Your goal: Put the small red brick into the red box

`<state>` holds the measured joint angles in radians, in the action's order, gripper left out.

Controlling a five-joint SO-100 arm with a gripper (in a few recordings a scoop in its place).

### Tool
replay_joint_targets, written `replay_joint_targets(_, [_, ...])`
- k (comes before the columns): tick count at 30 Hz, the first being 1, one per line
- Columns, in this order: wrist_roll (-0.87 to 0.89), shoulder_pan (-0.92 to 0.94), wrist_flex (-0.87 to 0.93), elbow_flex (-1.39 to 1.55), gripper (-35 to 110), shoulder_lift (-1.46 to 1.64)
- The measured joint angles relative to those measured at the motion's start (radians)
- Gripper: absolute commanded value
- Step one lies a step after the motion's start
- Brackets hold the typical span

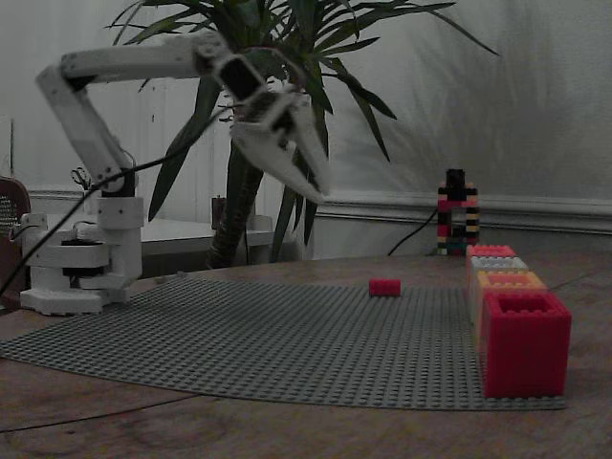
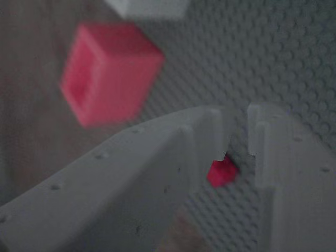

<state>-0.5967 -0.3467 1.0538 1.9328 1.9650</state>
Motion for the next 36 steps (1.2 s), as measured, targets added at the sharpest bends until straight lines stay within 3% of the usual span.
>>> replay_joint_targets(16, [-0.25, -0.141, 0.155, -0.511, 10, -0.617])
replay_joint_targets(23, [-0.347, -0.176, 0.179, -0.627, 13, -0.752])
replay_joint_targets(36, [-0.348, -0.219, 0.179, -0.695, 13, -0.856])
